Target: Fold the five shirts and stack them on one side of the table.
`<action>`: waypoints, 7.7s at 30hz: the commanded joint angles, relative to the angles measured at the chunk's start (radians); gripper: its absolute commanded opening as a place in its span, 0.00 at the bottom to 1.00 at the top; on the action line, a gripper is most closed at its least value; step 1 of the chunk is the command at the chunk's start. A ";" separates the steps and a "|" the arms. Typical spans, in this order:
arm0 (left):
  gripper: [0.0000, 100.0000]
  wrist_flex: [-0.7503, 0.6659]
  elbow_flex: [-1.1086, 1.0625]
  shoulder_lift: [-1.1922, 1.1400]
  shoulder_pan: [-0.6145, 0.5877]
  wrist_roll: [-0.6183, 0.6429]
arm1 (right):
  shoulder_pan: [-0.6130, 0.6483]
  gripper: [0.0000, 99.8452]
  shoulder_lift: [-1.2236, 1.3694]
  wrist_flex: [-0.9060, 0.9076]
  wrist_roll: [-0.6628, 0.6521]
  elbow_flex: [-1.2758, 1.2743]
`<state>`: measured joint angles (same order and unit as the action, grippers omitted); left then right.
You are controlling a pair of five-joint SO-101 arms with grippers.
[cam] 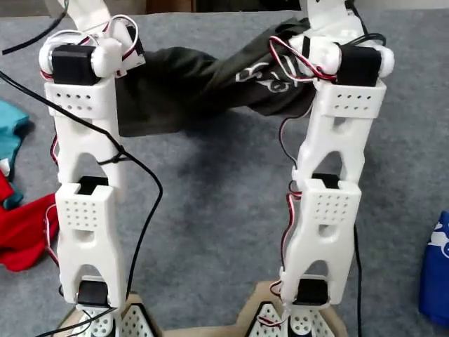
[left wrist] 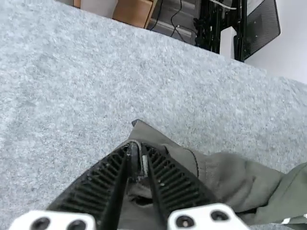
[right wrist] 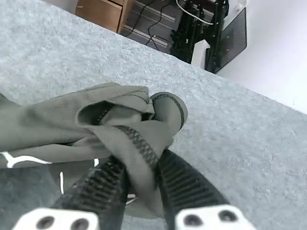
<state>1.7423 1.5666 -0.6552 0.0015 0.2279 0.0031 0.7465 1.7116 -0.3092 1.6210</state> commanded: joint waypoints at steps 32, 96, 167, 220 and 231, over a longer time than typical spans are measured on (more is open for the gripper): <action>0.02 -0.229 0.103 0.024 -0.187 0.187 | -0.010 0.43 -0.082 -0.005 -0.061 0.039; 0.02 -0.253 0.000 -0.567 -0.215 0.164 | 0.177 0.01 0.634 -0.517 0.256 0.054; 0.02 -0.368 -0.003 -0.611 -0.189 0.106 | 0.338 0.29 0.661 -0.554 0.305 -0.028; 0.31 -0.253 0.071 -0.608 0.247 0.150 | -0.251 0.17 0.266 -0.334 -0.026 0.048; 0.28 -0.328 0.103 -0.661 0.060 0.319 | 0.036 0.33 0.166 -0.195 0.092 0.039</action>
<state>1.4691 1.6172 -1.3349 0.1473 0.4611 -0.0706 0.9337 1.5213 -0.2463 1.6241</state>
